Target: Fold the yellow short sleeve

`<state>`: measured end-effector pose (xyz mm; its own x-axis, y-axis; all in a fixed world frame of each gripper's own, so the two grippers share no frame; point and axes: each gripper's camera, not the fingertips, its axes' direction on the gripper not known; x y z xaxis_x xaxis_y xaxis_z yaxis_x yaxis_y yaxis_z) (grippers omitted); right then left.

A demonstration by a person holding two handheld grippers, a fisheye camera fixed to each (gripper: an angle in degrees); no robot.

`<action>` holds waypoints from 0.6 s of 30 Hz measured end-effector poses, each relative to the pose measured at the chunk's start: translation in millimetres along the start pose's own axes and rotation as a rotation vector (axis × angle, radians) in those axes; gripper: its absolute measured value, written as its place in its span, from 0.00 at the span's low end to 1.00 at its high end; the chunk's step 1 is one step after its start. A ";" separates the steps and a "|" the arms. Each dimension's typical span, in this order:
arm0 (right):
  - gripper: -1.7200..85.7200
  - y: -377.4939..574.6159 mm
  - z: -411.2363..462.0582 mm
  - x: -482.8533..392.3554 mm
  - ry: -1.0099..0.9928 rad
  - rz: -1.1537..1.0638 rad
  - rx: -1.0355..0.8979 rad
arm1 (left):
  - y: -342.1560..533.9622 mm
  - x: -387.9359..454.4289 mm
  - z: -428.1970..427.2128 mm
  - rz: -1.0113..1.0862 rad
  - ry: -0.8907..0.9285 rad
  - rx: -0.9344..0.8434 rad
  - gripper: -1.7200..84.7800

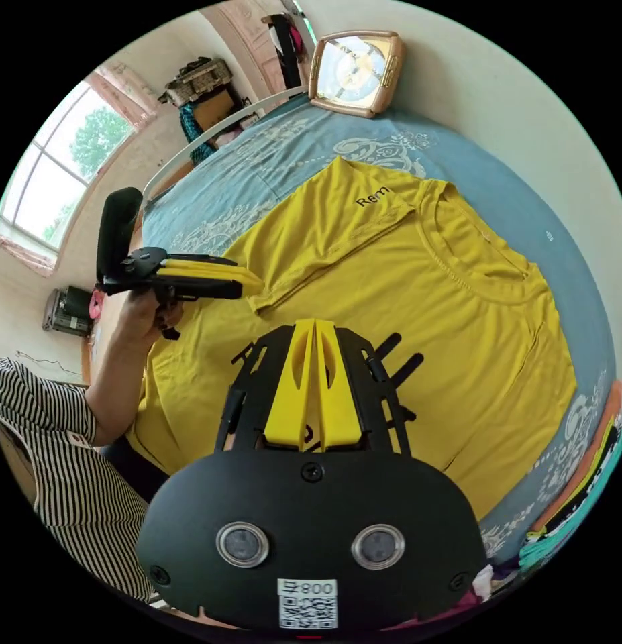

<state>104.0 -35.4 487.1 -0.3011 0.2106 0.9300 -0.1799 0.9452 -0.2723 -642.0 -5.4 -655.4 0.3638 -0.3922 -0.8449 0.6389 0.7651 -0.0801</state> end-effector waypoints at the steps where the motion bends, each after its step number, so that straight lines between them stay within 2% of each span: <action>1: 0.02 32.4 -15.0 3.5 -0.005 0.048 0.000 | 5.2 0.6 -5.8 0.001 0.023 0.024 0.02; 4: 0.02 124.6 -52.8 13.9 -0.054 0.201 -0.011 | 34.6 -3.0 -33.9 -0.020 0.190 0.133 0.03; 6: 0.02 182.8 -75.4 18.5 -0.088 0.307 0.003 | 60.8 -14.0 -50.5 -0.061 0.358 0.116 0.03; 9: 0.03 275.7 -106.4 21.0 -0.118 0.480 0.011 | 106.6 -32.6 -72.5 -0.190 0.475 0.109 0.04; 13: 0.03 382.1 -136.9 12.1 -0.197 0.659 0.053 | 173.4 -50.9 -97.8 -0.368 0.516 0.072 0.06; 18: 0.06 476.5 -158.9 -3.5 -0.248 0.794 0.140 | 276.1 -66.4 -138.6 -0.568 0.374 0.033 0.11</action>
<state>168.2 453.9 393.3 -0.5814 0.7231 0.3728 0.0627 0.4967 -0.8656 -583.7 302.7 -694.8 -0.2894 -0.5208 -0.8031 0.6837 0.4747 -0.5542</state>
